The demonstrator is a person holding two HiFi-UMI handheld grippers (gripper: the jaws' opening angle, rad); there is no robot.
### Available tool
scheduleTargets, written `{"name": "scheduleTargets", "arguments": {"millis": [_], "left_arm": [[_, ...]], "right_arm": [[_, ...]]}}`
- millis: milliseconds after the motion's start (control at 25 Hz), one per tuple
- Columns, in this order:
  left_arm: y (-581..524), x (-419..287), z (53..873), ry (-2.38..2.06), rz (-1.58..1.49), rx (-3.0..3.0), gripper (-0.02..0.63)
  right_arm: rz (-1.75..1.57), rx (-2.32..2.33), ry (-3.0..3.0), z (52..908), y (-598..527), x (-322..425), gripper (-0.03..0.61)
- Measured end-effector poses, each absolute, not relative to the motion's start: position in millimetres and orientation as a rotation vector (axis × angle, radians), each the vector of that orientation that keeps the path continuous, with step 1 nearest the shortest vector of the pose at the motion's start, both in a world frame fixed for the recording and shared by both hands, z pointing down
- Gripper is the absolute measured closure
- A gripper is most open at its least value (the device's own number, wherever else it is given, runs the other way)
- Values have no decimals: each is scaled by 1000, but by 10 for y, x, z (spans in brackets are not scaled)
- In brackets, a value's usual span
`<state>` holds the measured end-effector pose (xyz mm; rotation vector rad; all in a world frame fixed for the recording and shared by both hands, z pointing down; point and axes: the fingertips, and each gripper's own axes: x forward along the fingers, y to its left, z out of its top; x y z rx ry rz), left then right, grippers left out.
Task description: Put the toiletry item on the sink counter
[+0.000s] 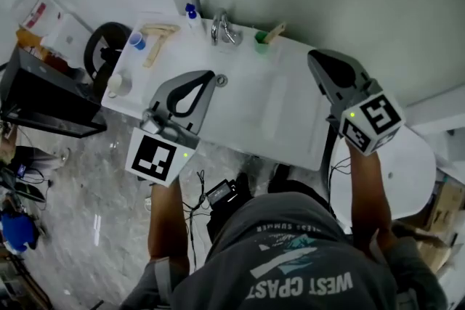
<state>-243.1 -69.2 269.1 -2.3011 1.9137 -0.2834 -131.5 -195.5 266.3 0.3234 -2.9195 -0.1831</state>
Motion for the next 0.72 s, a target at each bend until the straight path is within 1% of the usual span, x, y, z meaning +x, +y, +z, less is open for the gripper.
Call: {"name": "scheduleTargets", "arguments": {"millis": [440, 720], "left_arm": [[-705, -1999, 2532, 1760, -282, -2352, 611], [-679, -1794, 2551, 1693, -290, -2393, 611]], "right_arm": [[-311, 333, -2909, 2409, -1539, -947, 551], [-305, 379, -2889, 2433, -1371, -713, 551]]}}
